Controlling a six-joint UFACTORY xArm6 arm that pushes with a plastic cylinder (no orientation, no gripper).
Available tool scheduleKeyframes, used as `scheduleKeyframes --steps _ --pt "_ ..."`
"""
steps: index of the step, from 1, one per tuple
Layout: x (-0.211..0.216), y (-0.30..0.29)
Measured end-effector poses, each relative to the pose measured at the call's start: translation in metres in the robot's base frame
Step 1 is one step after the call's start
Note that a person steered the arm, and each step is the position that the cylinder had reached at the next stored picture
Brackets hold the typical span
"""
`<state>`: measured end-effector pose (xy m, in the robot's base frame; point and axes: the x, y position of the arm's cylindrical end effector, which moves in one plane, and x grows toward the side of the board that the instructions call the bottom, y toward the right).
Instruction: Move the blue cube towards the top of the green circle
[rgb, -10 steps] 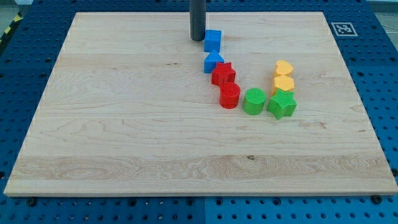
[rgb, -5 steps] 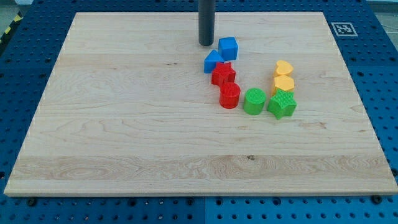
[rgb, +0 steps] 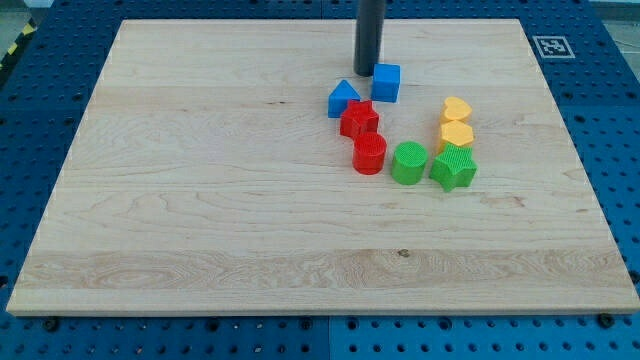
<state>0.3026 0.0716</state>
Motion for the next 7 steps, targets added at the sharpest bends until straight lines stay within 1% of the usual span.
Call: scheduleKeyframes --steps 1,4,5,6,7 --pt "0.013 0.011" --pt "0.026 0.011" --pt "0.026 0.011" --pt "0.006 0.011" --pt "0.013 0.011"
